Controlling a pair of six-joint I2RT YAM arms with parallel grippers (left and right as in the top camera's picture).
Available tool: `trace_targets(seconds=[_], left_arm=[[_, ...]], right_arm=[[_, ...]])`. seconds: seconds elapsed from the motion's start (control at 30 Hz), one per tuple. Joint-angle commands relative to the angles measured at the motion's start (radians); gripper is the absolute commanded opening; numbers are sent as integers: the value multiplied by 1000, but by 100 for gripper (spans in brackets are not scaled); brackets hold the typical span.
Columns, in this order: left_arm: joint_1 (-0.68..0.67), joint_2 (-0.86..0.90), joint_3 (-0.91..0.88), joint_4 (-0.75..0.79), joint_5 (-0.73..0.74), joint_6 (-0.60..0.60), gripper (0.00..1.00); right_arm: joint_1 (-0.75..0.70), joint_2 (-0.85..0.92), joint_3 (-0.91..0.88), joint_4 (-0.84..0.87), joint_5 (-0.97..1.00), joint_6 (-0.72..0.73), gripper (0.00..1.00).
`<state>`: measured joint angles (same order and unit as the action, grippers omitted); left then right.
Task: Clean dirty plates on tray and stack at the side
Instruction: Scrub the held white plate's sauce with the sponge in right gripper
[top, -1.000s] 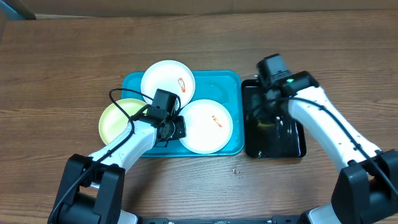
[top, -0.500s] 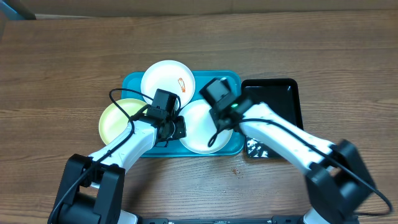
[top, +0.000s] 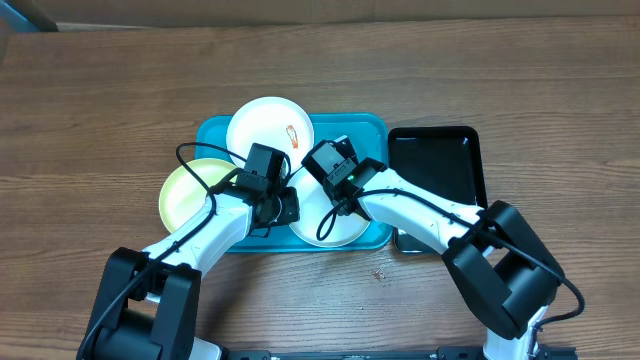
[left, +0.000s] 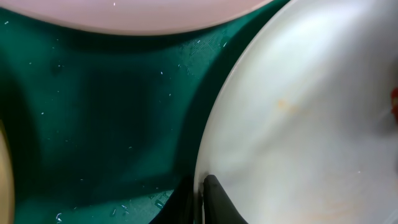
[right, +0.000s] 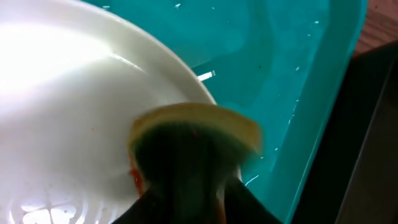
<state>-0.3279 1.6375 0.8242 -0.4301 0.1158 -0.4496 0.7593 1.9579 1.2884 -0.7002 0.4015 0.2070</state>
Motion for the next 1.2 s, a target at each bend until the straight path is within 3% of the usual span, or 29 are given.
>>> trace_targets(seconds=[0.0, 0.13, 0.23, 0.43, 0.53, 0.77, 0.87, 1.17], left_arm=[[-6, 10, -4, -3, 8, 8, 9], [-6, 10, -4, -3, 8, 8, 10], [-6, 10, -4, -3, 8, 8, 11], [-6, 10, -4, -3, 8, 8, 10], [-6, 10, -4, -3, 8, 8, 4], [-6, 10, -4, -3, 8, 8, 4], [-6, 10, -4, -3, 8, 8, 4], [-6, 10, -4, -3, 8, 8, 4]], right_arm=[[3, -1, 20, 2, 21, 7, 36], [3, -1, 20, 0, 20, 7, 35], [3, -1, 20, -1, 9, 8, 22], [1, 0, -3, 8, -2, 12, 16], [-7, 5, -36, 39, -7, 34, 4], [-9, 8, -42, 41, -141, 40, 4], [-9, 8, -56, 44, -157, 117, 4], [-9, 10, -65, 50, -197, 115, 4]])
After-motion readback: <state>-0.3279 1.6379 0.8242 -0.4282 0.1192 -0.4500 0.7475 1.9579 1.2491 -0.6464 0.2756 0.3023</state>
